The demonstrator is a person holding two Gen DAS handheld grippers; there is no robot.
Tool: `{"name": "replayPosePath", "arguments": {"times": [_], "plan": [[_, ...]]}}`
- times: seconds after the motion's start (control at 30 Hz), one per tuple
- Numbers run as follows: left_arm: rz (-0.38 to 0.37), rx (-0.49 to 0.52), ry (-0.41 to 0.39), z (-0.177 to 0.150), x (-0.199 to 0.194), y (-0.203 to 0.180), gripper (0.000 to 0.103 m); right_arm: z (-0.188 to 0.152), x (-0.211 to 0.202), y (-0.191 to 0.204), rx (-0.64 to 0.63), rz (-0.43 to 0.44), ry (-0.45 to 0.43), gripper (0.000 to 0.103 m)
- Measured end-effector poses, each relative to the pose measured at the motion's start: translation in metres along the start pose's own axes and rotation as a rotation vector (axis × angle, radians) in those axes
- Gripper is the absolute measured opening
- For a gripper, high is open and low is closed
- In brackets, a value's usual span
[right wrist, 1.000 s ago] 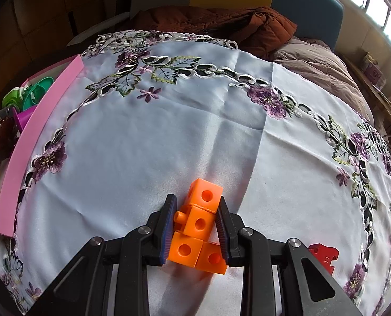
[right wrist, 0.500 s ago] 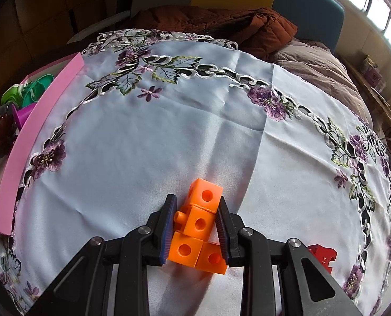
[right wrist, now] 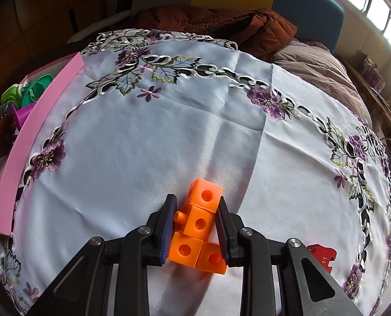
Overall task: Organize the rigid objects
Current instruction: 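Carry the yellow piece into the tray and open the left tool, then carry the orange cube stack into the tray and open the right tool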
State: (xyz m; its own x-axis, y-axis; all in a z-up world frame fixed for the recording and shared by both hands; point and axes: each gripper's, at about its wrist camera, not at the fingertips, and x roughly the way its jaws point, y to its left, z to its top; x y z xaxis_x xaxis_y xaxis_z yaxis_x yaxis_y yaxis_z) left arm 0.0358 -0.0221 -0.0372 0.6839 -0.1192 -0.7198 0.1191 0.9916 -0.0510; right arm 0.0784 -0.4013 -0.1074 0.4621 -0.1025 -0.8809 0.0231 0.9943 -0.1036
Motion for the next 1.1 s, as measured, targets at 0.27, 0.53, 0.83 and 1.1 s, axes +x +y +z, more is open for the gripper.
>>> {"name": "replayPosePath", "arguments": {"times": [0.27, 0.53, 0.83, 1.1], "plan": [[0.015, -0.039, -0.021, 0.001, -0.005, 0.012, 0.033, -0.001, 0.000, 0.001, 0.000, -0.007, -0.002, 0.029], [0.019, -0.069, -0.021, -0.001, -0.006, 0.024, 0.033, 0.002, 0.001, 0.000, 0.063, -0.021, 0.017, 0.029], [0.026, -0.092, -0.020, -0.004, -0.005, 0.033, 0.033, 0.008, -0.014, 0.003, 0.179, -0.006, -0.005, 0.028], [0.049, -0.134, -0.029, -0.004, -0.004, 0.048, 0.033, 0.025, -0.063, 0.057, 0.135, 0.176, -0.127, 0.028]]}}
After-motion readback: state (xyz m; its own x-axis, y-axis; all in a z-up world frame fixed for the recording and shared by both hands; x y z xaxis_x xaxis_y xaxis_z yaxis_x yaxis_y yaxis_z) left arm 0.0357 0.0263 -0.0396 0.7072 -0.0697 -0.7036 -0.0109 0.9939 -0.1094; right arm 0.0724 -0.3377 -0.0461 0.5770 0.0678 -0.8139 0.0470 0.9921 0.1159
